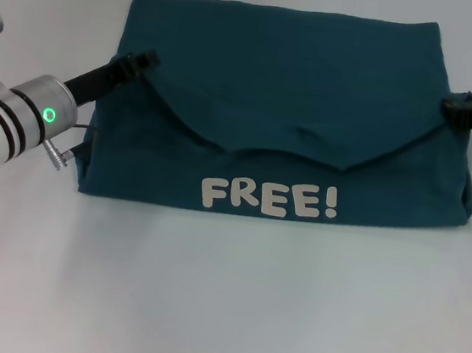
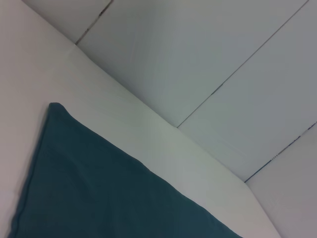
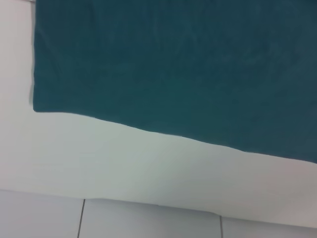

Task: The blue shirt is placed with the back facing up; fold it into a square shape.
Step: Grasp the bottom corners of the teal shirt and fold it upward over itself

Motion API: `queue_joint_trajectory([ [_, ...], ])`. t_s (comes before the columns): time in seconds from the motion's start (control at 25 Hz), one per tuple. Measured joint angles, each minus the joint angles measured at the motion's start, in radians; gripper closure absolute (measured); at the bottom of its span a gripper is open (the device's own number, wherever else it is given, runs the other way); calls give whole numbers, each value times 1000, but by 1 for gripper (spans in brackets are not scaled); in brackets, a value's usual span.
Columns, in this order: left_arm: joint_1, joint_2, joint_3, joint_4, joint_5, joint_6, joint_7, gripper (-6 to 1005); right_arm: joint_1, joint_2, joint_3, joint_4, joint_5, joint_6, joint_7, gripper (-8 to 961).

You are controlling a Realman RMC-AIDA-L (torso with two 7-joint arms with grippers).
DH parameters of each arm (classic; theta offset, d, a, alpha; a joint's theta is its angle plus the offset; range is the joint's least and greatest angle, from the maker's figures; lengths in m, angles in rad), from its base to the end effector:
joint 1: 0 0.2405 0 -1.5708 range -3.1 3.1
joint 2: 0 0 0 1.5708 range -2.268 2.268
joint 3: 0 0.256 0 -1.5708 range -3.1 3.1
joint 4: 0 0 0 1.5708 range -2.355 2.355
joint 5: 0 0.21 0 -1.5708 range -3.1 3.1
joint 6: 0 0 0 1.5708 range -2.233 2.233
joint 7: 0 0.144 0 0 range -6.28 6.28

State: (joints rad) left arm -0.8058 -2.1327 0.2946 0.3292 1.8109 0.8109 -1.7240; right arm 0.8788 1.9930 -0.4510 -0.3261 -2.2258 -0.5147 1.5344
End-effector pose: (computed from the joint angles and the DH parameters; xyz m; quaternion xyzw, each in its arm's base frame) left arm -0.2563 0.4392 -0.0191 -0.6633 -0.5576 -0.3781 0.3258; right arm 0.2899 0.4746 0.0320 -0.8018 0.3543 0.0723 0.4758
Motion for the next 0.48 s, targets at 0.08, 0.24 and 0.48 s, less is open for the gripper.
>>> queue_joint_trajectory([
  [0.08,1,2,0,0,0,-1,0,793,0,3,0,-10,0,-7,-2,761],
  [0.24,7,6,-9,2,-2,-1,-6,662,-3,13,0,-38,0,-16,0,629],
  [0.48,32,8,-10,15,-45,10,-9,390,-13,30,2,-85,30,-10,4,438],
])
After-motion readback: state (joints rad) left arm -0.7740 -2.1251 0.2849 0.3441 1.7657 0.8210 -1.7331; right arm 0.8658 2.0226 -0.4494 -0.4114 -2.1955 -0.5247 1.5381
